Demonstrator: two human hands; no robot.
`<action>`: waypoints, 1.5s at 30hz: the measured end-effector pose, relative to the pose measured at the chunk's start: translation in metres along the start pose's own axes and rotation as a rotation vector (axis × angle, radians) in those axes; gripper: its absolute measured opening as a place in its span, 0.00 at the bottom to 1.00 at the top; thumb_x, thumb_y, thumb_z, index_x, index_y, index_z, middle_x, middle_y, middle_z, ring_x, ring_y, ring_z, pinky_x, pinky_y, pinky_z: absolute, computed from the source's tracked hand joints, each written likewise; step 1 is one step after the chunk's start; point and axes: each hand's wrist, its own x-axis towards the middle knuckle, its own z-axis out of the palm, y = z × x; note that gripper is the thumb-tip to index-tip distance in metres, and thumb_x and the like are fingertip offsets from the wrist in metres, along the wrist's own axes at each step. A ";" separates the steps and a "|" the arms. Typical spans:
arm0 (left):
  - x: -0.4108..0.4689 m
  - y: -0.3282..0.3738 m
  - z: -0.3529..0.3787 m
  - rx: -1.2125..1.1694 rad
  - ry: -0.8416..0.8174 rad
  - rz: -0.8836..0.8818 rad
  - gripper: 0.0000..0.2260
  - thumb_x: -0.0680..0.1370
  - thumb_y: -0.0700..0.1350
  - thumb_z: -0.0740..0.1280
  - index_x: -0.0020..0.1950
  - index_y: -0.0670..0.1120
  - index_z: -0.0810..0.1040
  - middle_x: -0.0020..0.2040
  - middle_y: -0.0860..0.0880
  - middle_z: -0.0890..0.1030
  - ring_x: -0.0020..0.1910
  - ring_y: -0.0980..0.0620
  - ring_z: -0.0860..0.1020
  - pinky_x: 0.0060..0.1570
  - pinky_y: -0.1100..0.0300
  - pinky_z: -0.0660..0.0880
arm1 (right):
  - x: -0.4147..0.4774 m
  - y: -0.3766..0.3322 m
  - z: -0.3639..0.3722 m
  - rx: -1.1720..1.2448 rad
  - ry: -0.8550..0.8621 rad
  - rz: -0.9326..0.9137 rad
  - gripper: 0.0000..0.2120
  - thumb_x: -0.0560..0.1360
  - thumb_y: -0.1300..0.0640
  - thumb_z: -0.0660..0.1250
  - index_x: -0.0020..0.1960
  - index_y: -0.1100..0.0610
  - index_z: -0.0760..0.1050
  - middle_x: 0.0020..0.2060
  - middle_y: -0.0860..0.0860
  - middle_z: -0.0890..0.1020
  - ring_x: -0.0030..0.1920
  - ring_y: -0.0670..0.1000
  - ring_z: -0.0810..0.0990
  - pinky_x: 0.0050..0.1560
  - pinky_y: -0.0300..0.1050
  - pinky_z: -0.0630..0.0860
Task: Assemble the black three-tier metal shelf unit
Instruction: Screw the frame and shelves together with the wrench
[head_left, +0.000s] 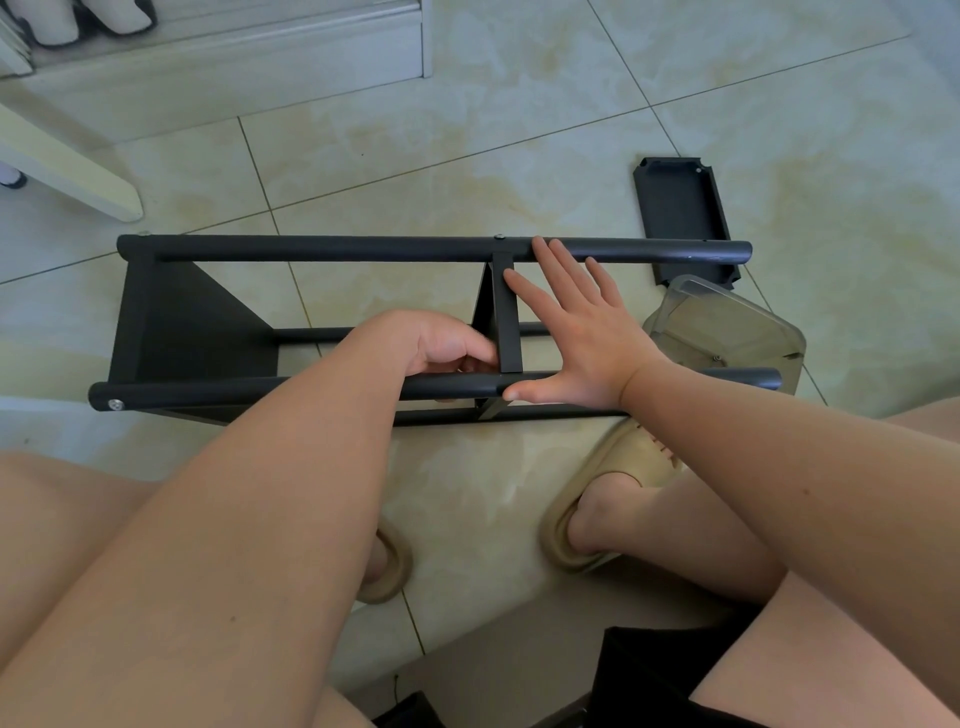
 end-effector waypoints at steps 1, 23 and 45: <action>-0.001 0.000 0.000 -0.002 0.001 0.013 0.06 0.79 0.45 0.65 0.52 0.44 0.78 0.34 0.50 0.77 0.30 0.52 0.73 0.32 0.62 0.70 | 0.000 0.000 0.000 -0.002 -0.002 0.000 0.57 0.65 0.18 0.55 0.83 0.51 0.50 0.82 0.59 0.45 0.82 0.58 0.42 0.79 0.60 0.40; -0.001 0.002 0.001 -0.005 -0.022 -0.006 0.06 0.79 0.45 0.66 0.45 0.44 0.79 0.31 0.50 0.79 0.30 0.52 0.74 0.35 0.60 0.70 | 0.000 0.000 0.000 -0.006 0.001 -0.002 0.56 0.65 0.18 0.55 0.83 0.51 0.50 0.82 0.59 0.45 0.82 0.58 0.42 0.80 0.62 0.42; -0.004 0.002 0.000 -0.041 -0.046 -0.034 0.07 0.78 0.46 0.66 0.48 0.46 0.82 0.36 0.50 0.81 0.39 0.50 0.76 0.42 0.58 0.74 | 0.000 0.000 0.001 -0.005 0.004 -0.003 0.57 0.65 0.18 0.55 0.83 0.51 0.50 0.82 0.59 0.46 0.82 0.58 0.43 0.80 0.62 0.43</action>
